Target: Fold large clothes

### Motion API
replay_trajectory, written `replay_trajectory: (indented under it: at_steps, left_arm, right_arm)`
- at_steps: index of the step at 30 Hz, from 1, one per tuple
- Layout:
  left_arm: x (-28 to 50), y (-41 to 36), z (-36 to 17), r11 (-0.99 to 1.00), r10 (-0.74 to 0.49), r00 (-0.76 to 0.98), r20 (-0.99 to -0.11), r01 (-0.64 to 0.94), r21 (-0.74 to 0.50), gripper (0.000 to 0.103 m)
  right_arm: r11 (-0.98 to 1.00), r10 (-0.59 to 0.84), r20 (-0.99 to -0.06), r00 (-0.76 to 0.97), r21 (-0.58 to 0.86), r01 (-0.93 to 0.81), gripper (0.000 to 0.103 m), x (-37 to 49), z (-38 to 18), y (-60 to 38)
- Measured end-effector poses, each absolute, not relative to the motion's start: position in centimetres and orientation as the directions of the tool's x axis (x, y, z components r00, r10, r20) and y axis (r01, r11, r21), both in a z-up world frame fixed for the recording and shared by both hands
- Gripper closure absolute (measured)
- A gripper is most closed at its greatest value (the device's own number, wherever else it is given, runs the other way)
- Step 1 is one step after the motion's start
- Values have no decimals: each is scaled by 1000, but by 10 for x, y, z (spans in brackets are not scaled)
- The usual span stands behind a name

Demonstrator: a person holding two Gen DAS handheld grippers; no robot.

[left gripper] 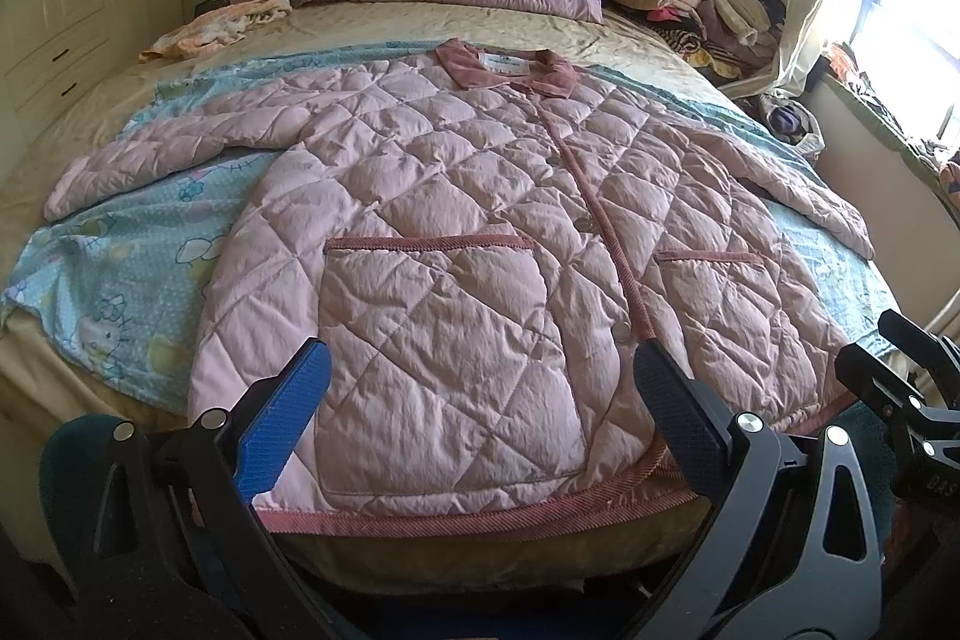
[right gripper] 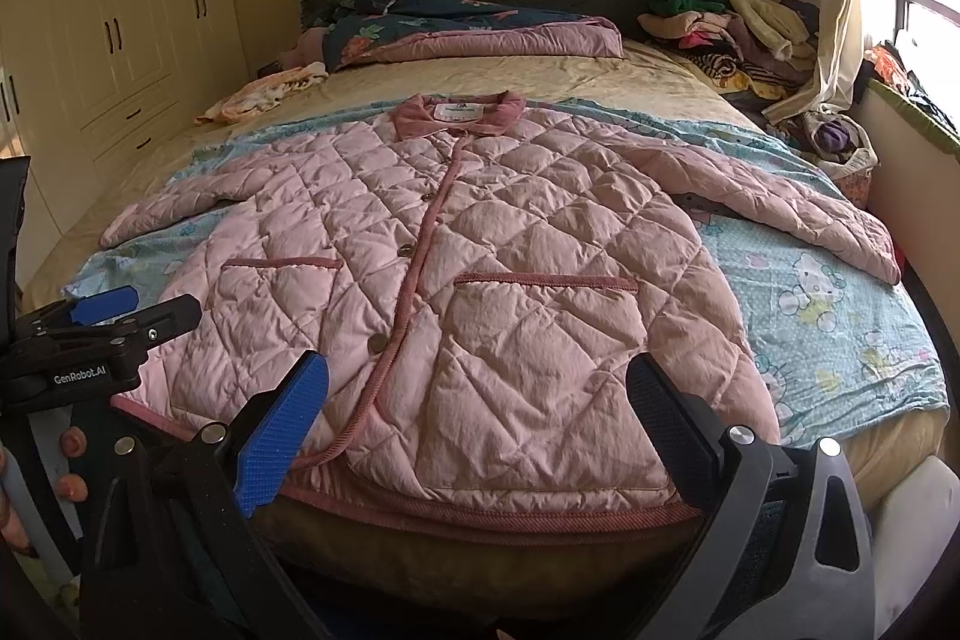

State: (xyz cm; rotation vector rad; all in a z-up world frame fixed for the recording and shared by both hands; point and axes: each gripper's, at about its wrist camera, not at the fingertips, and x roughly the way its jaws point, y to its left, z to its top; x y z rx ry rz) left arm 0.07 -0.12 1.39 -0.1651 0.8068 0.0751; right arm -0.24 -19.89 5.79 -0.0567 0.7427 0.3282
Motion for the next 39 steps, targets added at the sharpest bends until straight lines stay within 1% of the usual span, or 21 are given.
replay_trajectory:
  at_steps: [4,17,23,29,31,34,39]
  left_arm:
    - [0,-1,21,985,4,690,-724,-129,-118,8]
    - [2,-9,19,986,-2,690,-724,-121,-118,8]
    - [16,-15,23,988,-18,693,-721,-100,-120,8]
    - [35,-17,28,990,-23,707,-706,-83,-116,8]
    - [39,-18,31,990,-25,710,-703,-80,-115,8]
    - [48,-20,31,990,-34,709,-705,-74,-122,8]
    - [63,-22,32,990,-36,703,-710,-75,-124,8]
  right_arm:
    - [948,271,-671,690,60,-313,4,-3,59,-199]
    - [948,273,-674,686,64,-313,4,-1,55,-199]
    - [946,280,-682,675,76,-315,4,14,50,-201]
    - [947,277,-678,681,73,-312,4,29,60,-201]
    - [943,293,-683,669,92,-320,4,37,63,-200]
    - [945,284,-685,670,80,-318,4,46,66,-197]
    - [943,302,-679,669,108,-315,4,61,74,-198]
